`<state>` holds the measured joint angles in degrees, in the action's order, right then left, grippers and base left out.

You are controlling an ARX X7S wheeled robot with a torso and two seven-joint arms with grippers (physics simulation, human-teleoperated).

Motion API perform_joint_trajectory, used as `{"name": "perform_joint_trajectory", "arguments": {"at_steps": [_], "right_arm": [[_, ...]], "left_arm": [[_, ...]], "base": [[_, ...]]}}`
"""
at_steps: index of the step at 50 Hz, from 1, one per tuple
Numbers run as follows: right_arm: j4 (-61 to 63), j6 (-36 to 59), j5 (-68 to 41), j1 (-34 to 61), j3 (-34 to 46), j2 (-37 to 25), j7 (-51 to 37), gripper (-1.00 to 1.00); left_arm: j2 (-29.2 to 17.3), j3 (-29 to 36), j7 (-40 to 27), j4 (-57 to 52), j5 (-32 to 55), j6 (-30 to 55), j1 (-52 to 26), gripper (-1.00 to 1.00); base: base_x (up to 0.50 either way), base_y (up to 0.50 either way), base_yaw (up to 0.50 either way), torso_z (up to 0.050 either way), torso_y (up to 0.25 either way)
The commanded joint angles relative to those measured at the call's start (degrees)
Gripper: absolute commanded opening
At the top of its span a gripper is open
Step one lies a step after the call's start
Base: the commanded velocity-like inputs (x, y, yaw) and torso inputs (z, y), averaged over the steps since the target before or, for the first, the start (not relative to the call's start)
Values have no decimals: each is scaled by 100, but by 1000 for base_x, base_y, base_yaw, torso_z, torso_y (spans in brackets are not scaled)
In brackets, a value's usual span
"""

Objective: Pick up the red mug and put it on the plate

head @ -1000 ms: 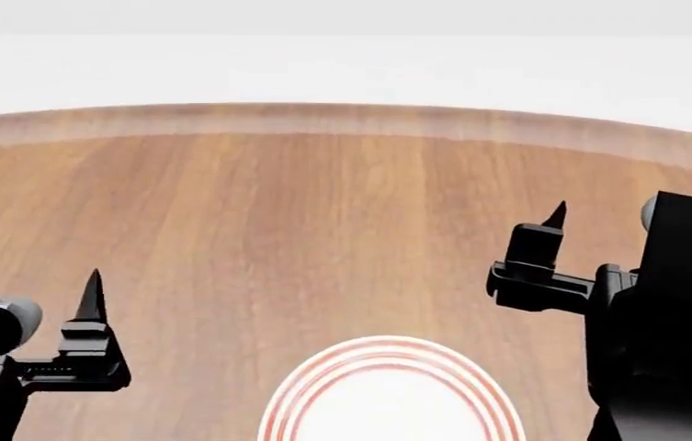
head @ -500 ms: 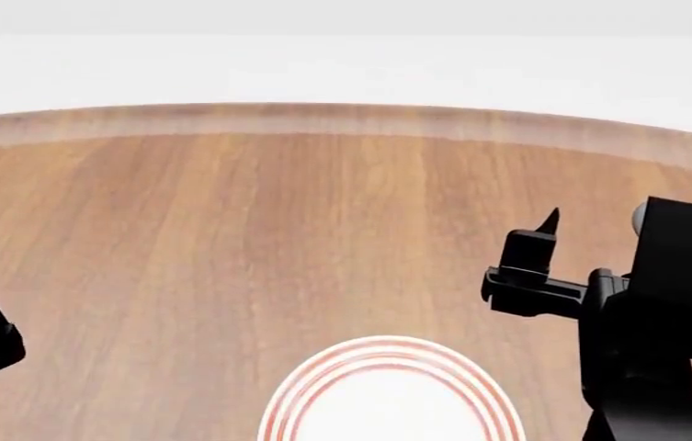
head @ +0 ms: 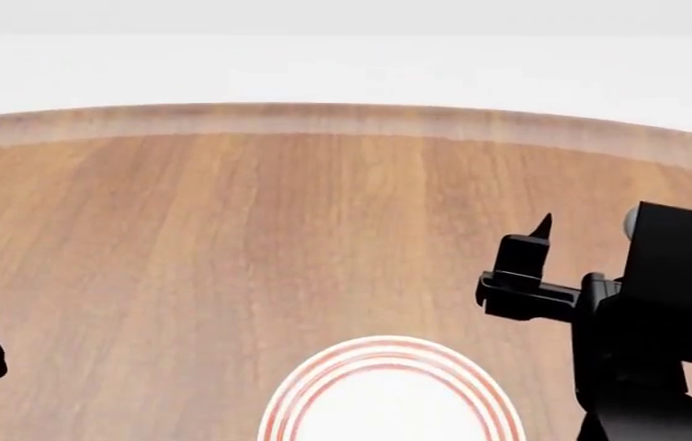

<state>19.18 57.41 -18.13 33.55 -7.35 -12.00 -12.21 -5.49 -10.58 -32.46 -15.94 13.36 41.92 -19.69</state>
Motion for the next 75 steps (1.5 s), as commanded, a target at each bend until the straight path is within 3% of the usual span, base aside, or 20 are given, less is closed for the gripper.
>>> {"name": "perform_joint_trajectory", "arguments": {"at_steps": [1,37,75], "right_arm": [[-94,-74,-16,-18,36,4,-15,100],[-276,-116,-96,25,128,-30,-82,100],[-459,-276,-181,-52,243,-28,-102,100]], "left_arm": [[-38,-62,-9,476,143,-60,-109,100],[-133,-22,-67,1902,423,209,-569,100],[-374,97,-26,4044,219,-641,-1258,100]], "base": [[0,0,0,0,0],[0,0,0,0,0],[0,0,0,0,0]]}}
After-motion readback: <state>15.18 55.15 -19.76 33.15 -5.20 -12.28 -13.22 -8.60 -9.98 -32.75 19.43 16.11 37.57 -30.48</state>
